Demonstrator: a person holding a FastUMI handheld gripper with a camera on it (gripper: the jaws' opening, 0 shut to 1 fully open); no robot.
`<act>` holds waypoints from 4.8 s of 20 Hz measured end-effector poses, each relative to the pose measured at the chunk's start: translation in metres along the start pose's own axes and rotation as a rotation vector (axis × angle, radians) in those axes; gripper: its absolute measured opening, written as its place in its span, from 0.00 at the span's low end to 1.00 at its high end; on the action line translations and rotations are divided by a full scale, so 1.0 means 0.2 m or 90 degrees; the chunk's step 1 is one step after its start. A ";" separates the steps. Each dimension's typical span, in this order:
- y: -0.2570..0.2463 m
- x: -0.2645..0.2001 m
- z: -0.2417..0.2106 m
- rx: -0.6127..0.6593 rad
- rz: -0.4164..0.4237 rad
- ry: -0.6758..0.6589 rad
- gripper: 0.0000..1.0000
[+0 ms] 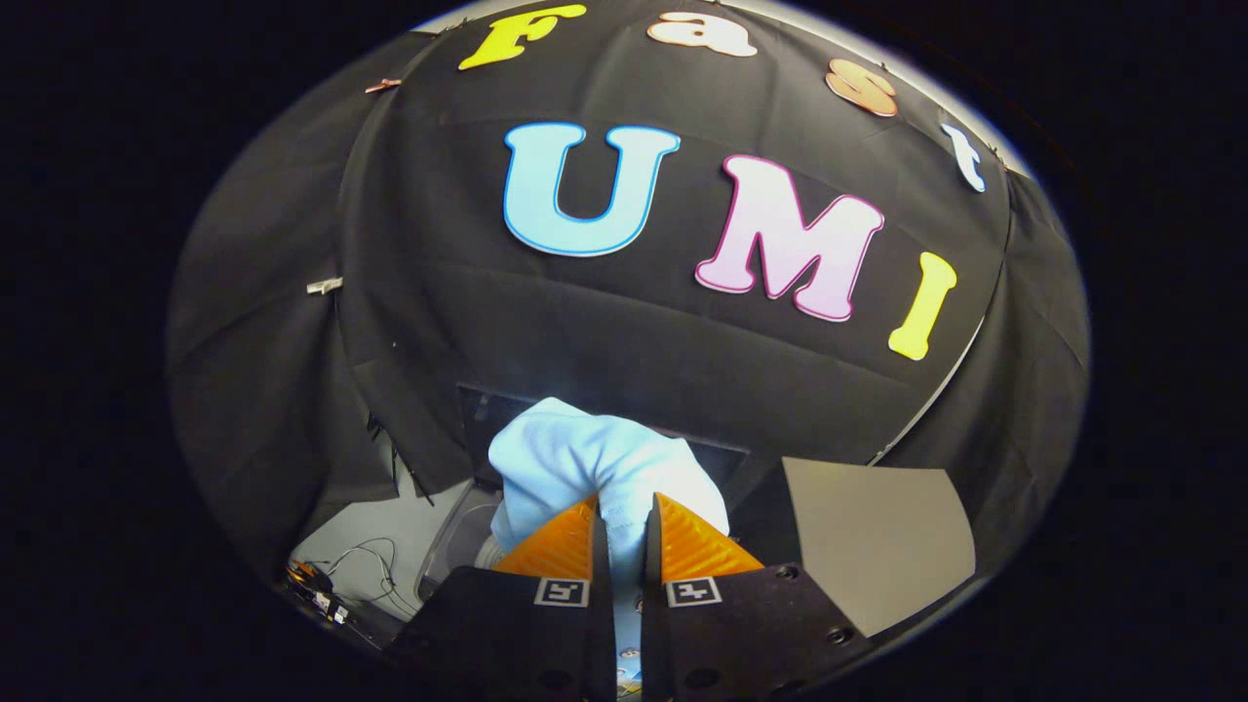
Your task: Put the clothes into the washing machine and then close the washing machine lid.
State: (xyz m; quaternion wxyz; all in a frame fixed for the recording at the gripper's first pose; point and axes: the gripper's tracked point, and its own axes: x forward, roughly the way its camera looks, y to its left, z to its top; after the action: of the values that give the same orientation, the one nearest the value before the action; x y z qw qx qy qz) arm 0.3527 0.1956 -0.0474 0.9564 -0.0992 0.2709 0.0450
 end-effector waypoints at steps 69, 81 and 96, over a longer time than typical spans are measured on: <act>0.07 0.24 0.25 0.043 0.035 -0.250 0.98; 0.14 0.58 0.40 0.008 0.037 -0.226 0.98; 0.03 1.13 0.19 0.170 0.039 -0.118 0.97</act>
State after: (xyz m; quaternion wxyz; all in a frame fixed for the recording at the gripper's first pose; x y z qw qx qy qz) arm 0.5627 0.2163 -0.1353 0.9802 0.0416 0.1879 0.0470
